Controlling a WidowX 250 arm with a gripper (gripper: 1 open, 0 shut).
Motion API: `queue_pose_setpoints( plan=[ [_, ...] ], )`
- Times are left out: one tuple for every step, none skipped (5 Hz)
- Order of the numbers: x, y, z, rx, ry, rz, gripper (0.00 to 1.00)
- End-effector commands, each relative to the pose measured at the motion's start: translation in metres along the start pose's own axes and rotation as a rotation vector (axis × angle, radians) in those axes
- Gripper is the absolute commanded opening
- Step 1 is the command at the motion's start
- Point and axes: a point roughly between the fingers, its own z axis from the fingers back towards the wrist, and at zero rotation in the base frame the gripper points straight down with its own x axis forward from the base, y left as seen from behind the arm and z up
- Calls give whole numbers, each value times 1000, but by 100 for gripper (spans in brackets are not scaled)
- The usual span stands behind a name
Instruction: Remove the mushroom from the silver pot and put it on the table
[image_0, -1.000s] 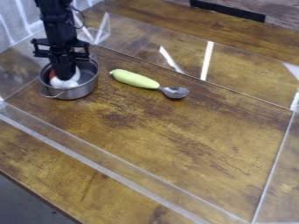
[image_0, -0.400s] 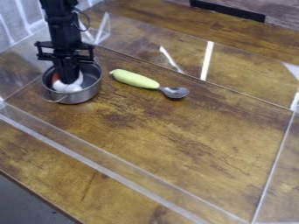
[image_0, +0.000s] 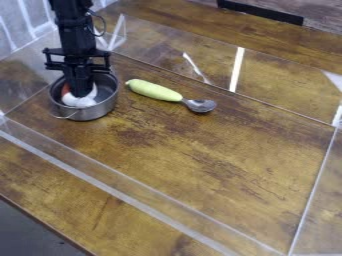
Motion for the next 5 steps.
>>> queue_pose_setpoints(
  plan=[
    [1,-19,-7,-10,32,-56,0],
    [3,-23,-6,-17,45,-68,0],
    [4,-26,-5,-23,57,-83,0],
    [3,-38,26,-21,5,-122,0],
    [1,-51,57,-19,-47,-159,0]
  ],
)
